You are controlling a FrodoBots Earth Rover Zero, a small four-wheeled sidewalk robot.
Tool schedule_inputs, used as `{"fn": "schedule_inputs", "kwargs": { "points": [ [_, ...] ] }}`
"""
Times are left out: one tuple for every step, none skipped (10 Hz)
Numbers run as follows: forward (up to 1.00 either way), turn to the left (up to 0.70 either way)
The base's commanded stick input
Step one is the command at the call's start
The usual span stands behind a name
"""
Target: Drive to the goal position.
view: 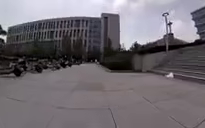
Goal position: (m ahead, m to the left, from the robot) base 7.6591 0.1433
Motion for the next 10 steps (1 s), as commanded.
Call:
{"fn": "schedule_inputs", "kwargs": {
  "points": [
    [0.70,0.00],
    [0.70,0.00],
    [0.70,0.00],
    [0.70,0.00],
    [0.70,0.00],
    [0.70,0.00],
    [0.70,0.00],
    [0.70,0.00],
    [0.70,0.00],
    [0.70,0.00]
  ]
}}
